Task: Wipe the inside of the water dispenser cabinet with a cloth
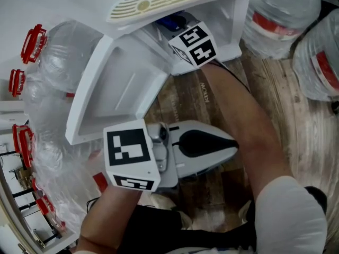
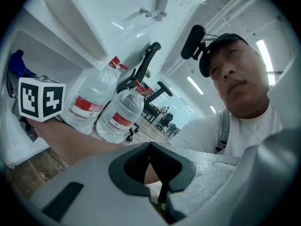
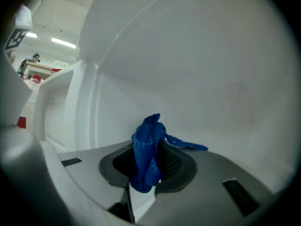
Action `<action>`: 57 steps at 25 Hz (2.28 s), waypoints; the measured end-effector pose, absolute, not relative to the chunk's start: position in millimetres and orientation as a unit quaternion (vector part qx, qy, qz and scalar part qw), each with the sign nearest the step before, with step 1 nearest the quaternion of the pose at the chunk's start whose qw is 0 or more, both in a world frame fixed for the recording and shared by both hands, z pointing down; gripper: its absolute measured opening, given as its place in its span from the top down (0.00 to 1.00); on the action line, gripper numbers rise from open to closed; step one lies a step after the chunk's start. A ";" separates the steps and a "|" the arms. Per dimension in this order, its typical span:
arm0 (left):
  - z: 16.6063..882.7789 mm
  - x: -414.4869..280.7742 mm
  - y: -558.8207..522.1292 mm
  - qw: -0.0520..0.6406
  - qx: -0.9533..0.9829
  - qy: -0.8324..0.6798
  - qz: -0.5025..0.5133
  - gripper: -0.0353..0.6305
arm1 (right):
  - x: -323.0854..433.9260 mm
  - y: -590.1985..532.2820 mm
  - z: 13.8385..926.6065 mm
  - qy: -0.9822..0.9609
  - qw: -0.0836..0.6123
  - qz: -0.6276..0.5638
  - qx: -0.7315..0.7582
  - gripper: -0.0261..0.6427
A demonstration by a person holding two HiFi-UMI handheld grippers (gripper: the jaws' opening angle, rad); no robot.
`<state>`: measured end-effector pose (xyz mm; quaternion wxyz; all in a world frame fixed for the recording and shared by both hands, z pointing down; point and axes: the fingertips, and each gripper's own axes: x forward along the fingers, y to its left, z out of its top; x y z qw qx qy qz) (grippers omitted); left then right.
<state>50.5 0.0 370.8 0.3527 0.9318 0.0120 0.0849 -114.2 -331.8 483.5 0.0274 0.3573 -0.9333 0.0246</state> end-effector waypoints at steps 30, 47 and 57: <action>370.7 50.8 1.6 0.344 0.935 0.029 0.083 0.94 | -106.8 -329.6 427.7 -0.930 -0.002 -0.025 0.366 0.84; 367.0 62.1 1.3 0.356 0.931 0.032 0.075 0.94 | -113.8 -272.2 413.8 -0.930 -0.014 -0.088 0.357 0.84; 362.5 71.2 4.6 0.350 0.933 0.041 0.075 0.94 | -109.7 -246.6 410.8 -0.931 -0.027 -0.085 0.354 0.84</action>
